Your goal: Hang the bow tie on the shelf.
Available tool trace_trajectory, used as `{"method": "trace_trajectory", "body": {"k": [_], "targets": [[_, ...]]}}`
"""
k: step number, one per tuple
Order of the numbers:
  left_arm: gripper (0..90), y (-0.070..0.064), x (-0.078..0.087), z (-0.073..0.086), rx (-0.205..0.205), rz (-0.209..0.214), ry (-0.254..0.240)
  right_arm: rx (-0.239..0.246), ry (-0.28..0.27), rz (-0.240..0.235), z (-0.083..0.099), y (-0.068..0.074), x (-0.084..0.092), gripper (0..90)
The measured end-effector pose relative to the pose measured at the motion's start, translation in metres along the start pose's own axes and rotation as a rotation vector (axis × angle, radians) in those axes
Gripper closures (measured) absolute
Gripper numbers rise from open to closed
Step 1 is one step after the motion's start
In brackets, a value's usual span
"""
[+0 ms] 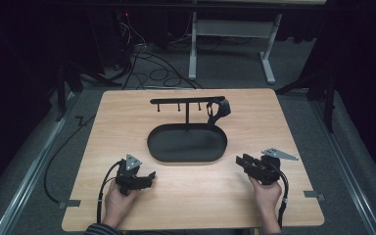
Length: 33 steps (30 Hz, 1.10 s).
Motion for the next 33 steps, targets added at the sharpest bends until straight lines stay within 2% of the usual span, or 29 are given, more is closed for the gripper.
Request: {"method": "trace_trajectory", "body": {"k": [14, 33], "targets": [[19.9, 0.0, 0.0, 0.0, 0.0, -0.001, 0.0, -0.017, 0.022, -0.008, 0.017, 0.001, -0.006, 61.8], [19.9, 0.0, 0.0, 0.0, 0.0, -0.001, 0.0, 0.009, 0.064, -0.013, 0.03, 0.01, -0.016, 60.9]]}}
Point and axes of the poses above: each handheld gripper's, and its own axes: x roughly backward along the jaws, z roughly out of its underside, y roughly to its left, the point moved 9 cm from there along -x, roughly forward along the jaws, and after that the axes turned 3 degrees about -z, right-handed, at the moved point
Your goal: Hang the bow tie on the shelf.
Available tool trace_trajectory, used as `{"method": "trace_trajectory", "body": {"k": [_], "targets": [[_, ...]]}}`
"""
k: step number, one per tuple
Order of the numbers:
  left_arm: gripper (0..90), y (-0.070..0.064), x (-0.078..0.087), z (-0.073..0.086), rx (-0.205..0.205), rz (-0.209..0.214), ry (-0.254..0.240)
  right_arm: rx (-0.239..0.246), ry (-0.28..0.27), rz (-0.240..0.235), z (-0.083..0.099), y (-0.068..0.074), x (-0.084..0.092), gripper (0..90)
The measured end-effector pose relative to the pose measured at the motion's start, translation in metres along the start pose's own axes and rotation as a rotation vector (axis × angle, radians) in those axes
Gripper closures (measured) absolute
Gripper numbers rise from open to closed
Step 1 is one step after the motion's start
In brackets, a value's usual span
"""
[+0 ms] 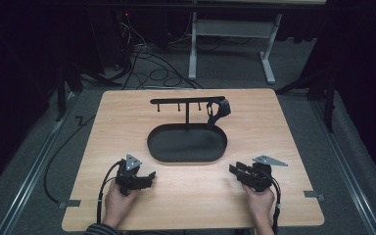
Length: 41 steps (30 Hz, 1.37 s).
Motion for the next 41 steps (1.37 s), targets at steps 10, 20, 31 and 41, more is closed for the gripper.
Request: {"method": "trace_trajectory", "body": {"k": [10, 20, 31, 41], "targets": [[19.9, 0.0, 0.0, 0.0, -0.001, 0.0, 0.0, 0.014, 0.027, 0.017, 0.008, 0.001, -0.005, 60.4], [19.9, 0.0, 0.0, 0.0, 0.0, -0.001, 0.0, 0.055, 0.057, 0.048, 0.013, 0.004, -0.011, 58.5], [19.9, 0.0, 0.0, 0.0, 0.001, -0.001, 0.0, 0.208, 0.128, 0.138, 0.019, 0.011, -0.02, 47.8], [19.9, 0.0, 0.0, 0.0, 0.0, 0.0, 0.0, 0.281, 0.15, 0.173, 0.021, 0.015, -0.022, 44.2]]}}
Point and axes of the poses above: each handheld gripper's, and its own axes: x roughly backward along the jaws, z roughly out of its underside, y roughly to its left, the point moved 9 cm from there along -x, roughly forward along the jaws, and after that the axes turned 3 degrees about -z, right-handed, at the moved point
